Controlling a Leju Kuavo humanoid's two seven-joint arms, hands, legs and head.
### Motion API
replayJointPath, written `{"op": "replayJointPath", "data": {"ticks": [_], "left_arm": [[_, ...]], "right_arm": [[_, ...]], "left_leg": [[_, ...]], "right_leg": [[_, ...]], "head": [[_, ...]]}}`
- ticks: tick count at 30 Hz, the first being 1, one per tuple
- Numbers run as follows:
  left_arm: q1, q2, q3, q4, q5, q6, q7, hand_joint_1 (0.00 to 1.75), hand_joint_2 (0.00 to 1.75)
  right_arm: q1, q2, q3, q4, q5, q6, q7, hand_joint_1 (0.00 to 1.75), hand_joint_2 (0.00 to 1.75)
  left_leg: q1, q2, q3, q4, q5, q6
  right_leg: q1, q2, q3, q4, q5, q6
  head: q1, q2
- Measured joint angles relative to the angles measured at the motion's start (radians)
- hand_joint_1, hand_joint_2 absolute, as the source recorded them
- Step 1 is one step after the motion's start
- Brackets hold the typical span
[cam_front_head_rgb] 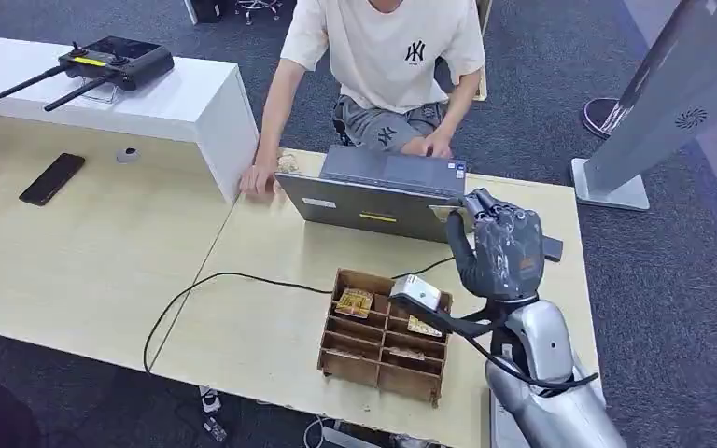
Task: Pass the card to the sensor for recognition and then transmit it.
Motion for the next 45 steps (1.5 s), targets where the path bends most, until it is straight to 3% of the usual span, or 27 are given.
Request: {"op": "replayJointPath", "data": {"ticks": [5,12,18,24,29,38,45], "left_arm": [[0.002,0.000,0.000,0.000,0.006,0.003,0.000,0.00,0.00],[0.006,-0.002,0.000,0.000,0.023,0.006,0.000,0.00,0.00],[0.011,-0.004,0.001,0.000,0.036,0.007,-0.003,0.00,0.00],[0.012,-0.004,0.001,0.000,0.037,0.007,-0.003,0.00,0.00],[0.022,-0.013,0.005,0.000,0.059,0.018,-0.006,0.00,0.00],[0.032,-0.024,0.040,0.000,0.109,0.024,-0.009,0.00,0.00],[0.039,-0.034,0.066,-0.002,0.135,0.020,-0.009,0.00,0.00]], "right_arm": [[0.025,0.008,-0.026,-0.049,-0.070,0.005,-0.005,1.75,1.75],[0.084,0.019,-0.084,-0.147,-0.246,0.072,-0.029,1.75,1.75],[0.146,0.020,-0.143,-0.228,-0.318,0.072,-0.052,1.75,1.75],[0.152,0.020,-0.149,-0.235,-0.325,0.072,-0.054,1.75,1.75],[0.304,0.021,-0.267,-0.390,-0.425,0.055,-0.103,1.75,1.75],[0.443,0.022,-0.322,-0.466,-0.468,0.074,-0.120,1.75,1.75],[0.554,0.018,-0.373,-0.483,-0.538,0.134,-0.078,1.75,1.75]], "left_leg": [[0.000,0.000,0.000,0.000,0.000,0.000],[0.000,0.000,0.000,0.000,0.000,0.000],[0.000,0.000,0.000,0.000,0.000,0.000],[0.000,0.000,0.000,0.000,0.000,0.000],[0.000,0.000,0.000,0.000,-0.001,0.000],[0.000,0.000,0.000,0.000,-0.001,0.000],[0.000,0.000,0.000,0.000,-0.001,0.000]], "right_leg": [[0.000,0.000,0.000,0.000,0.000,0.000],[0.000,0.000,0.000,0.000,0.000,0.000],[0.000,0.000,0.000,0.000,0.000,0.000],[0.000,0.000,0.000,0.000,0.000,0.000],[0.000,0.000,0.000,0.000,0.000,0.000],[0.000,0.000,0.000,0.000,0.000,0.000],[0.000,0.000,0.000,-0.001,-0.001,0.000]], "head": [[0.000,0.000],[0.000,0.000],[0.000,0.000],[0.000,0.000],[0.000,0.000],[0.000,0.000],[0.000,0.000]]}}
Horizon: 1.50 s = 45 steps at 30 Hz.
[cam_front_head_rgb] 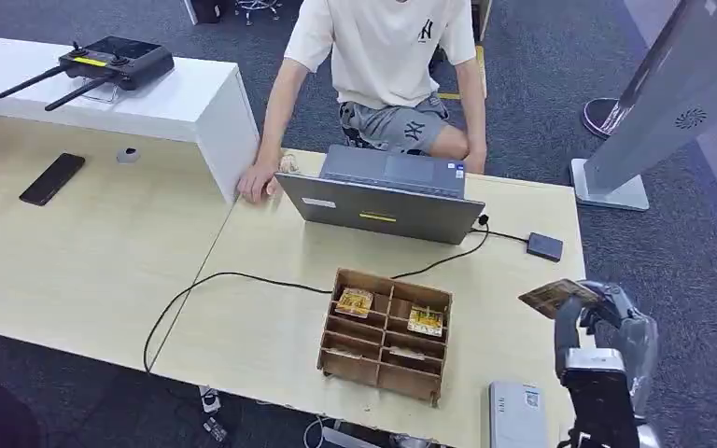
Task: Pass the card to the sensor for recognition and then transmit it.
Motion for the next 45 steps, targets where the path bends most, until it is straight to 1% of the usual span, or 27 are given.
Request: {"op": "replayJointPath", "data": {"ticks": [6,11,17,21,29,41,45], "left_arm": [[0.002,-0.003,0.018,-0.007,0.011,-0.003,0.002,0.00,0.00],[0.004,-0.005,0.032,-0.013,0.018,-0.005,0.002,0.00,0.00],[0.006,-0.010,0.039,-0.019,0.024,-0.009,0.003,0.00,0.00],[0.007,-0.010,0.047,-0.024,0.029,-0.012,0.009,0.00,0.00],[0.011,-0.014,0.061,-0.026,0.031,-0.015,0.013,0.00,0.00],[0.012,-0.017,0.072,-0.032,0.032,-0.021,0.021,0.00,0.00],[0.012,-0.017,0.081,-0.033,0.032,-0.023,0.023,0.00,0.00]], "right_arm": [[0.049,-0.013,-0.039,0.002,-0.072,0.059,0.030,1.75,1.75],[0.069,-0.034,-0.050,0.005,-0.081,0.093,0.054,1.75,1.75],[0.082,-0.058,-0.065,0.016,-0.074,0.123,0.110,1.75,1.75],[0.088,-0.069,-0.066,0.037,-0.076,0.153,0.155,1.75,1.75],[0.092,-0.091,-0.061,0.097,-0.080,0.190,0.217,1.75,1.75],[0.074,-0.122,-0.019,0.181,-0.074,0.227,0.272,1.75,1.75],[0.063,-0.136,-0.018,0.197,-0.092,0.258,0.294,1.75,1.75]], "left_leg": [[0.000,0.000,0.000,0.000,0.000,0.000],[0.000,0.000,0.000,0.000,0.000,0.000],[0.000,0.000,0.000,0.000,0.000,0.000],[0.000,0.000,0.000,0.000,0.000,0.000],[0.000,0.000,0.000,0.000,0.000,0.000],[0.000,0.000,0.000,0.000,0.000,0.000],[0.000,0.000,0.000,0.000,0.000,0.000]], "right_leg": [[0.000,0.000,0.000,0.000,0.000,0.000],[0.000,0.000,0.000,0.000,0.000,0.000],[0.000,0.000,0.000,0.000,0.000,0.000],[0.000,0.000,0.000,0.000,0.000,0.000],[0.000,0.000,0.000,0.000,0.000,0.000],[0.000,0.000,0.000,0.000,0.000,0.000],[0.000,0.000,0.000,0.000,0.000,0.000]], "head": [[0.000,0.000],[0.000,0.000],[0.000,0.000],[0.000,0.000],[0.000,0.000],[0.000,0.000],[0.000,0.000]]}}
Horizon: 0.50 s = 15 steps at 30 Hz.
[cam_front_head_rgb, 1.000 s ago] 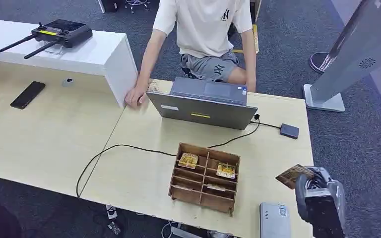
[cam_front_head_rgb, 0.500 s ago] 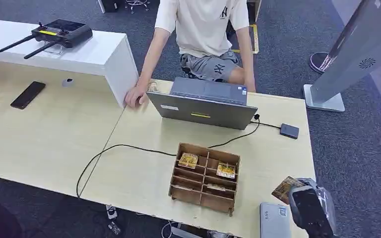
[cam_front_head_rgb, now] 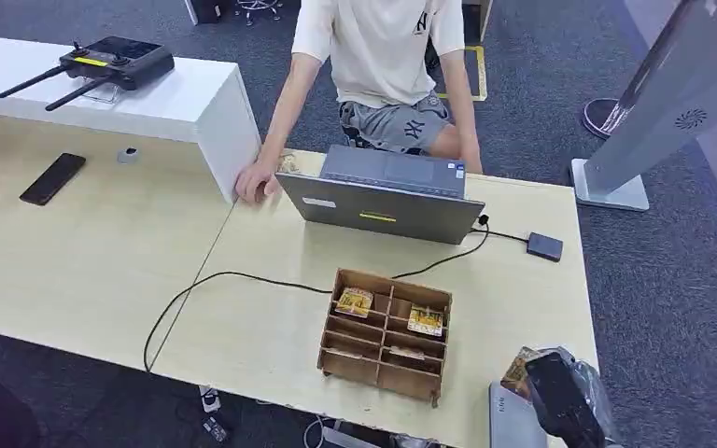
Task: Pass the card to the sensor for recognition and then transmit it.
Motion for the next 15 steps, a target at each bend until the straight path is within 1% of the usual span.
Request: {"op": "replayJointPath", "data": {"ticks": [3,8,15], "left_arm": [[0.000,0.000,0.004,0.000,0.000,-0.001,0.001,0.00,0.00],[0.000,0.003,0.006,0.000,0.000,-0.005,0.002,0.00,0.00],[0.001,0.013,0.011,0.000,0.004,-0.006,0.002,0.00,0.00]], "right_arm": [[-0.006,-0.012,0.000,0.011,-0.053,0.035,0.006,1.75,1.75],[-0.015,-0.037,0.001,0.032,-0.109,0.069,0.009,1.75,1.75],[-0.021,-0.094,0.001,0.064,-0.196,0.126,0.025,1.75,1.75]], "left_leg": [[0.000,0.000,0.000,0.000,0.000,0.000],[0.000,0.000,0.000,0.000,0.000,0.000],[0.000,0.000,0.000,0.000,0.000,0.000]], "right_leg": [[0.000,0.000,0.000,0.000,0.000,0.000],[0.000,0.000,0.000,0.000,0.000,0.000],[0.000,0.000,0.000,0.000,0.000,0.000]], "head": [[0.000,0.000],[0.000,0.000],[0.000,0.000]]}}
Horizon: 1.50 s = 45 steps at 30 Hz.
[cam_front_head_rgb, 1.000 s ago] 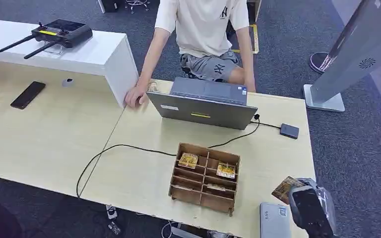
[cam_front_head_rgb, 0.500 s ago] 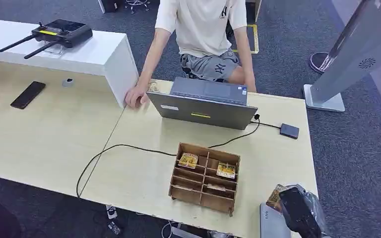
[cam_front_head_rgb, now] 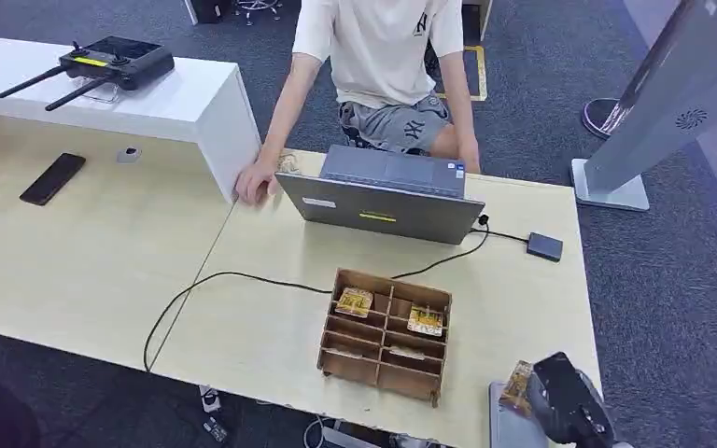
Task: Pass the card to the sensor for recognition and then transmit it.
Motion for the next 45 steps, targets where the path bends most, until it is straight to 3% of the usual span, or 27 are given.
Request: {"op": "replayJointPath", "data": {"ticks": [11,18,19,45], "left_arm": [[0.001,0.014,0.013,0.001,-0.001,0.006,0.000,0.00,0.00],[0.001,0.020,0.014,0.005,-0.001,0.008,0.000,0.00,0.00],[0.001,0.021,0.014,0.006,-0.001,0.009,0.000,0.00,1.75],[-0.001,0.020,0.017,0.015,0.002,0.014,-0.002,0.00,1.75]], "right_arm": [[-0.009,-0.082,0.002,0.048,-0.084,0.051,0.009,1.75,1.75],[-0.018,-0.106,0.008,0.073,-0.100,0.057,0.010,1.75,1.75],[-0.019,-0.106,0.008,0.076,-0.100,0.057,0.010,1.75,1.75],[-0.039,-0.114,0.086,0.068,-0.057,0.028,0.028,1.75,1.75]], "left_leg": [[0.000,0.000,0.000,0.000,0.000,0.000],[0.000,0.000,0.000,0.000,0.000,0.000],[0.000,0.000,0.000,0.000,0.000,0.000],[0.000,0.000,0.001,0.000,0.000,0.000]], "right_leg": [[0.000,0.000,0.000,0.000,0.000,0.000],[0.000,0.000,0.000,0.000,0.000,0.000],[0.000,0.000,0.000,0.000,0.000,0.000],[0.000,0.000,0.000,0.000,0.000,0.000]], "head": [[0.000,0.000],[0.000,0.000],[0.000,0.000],[0.000,0.000]]}}
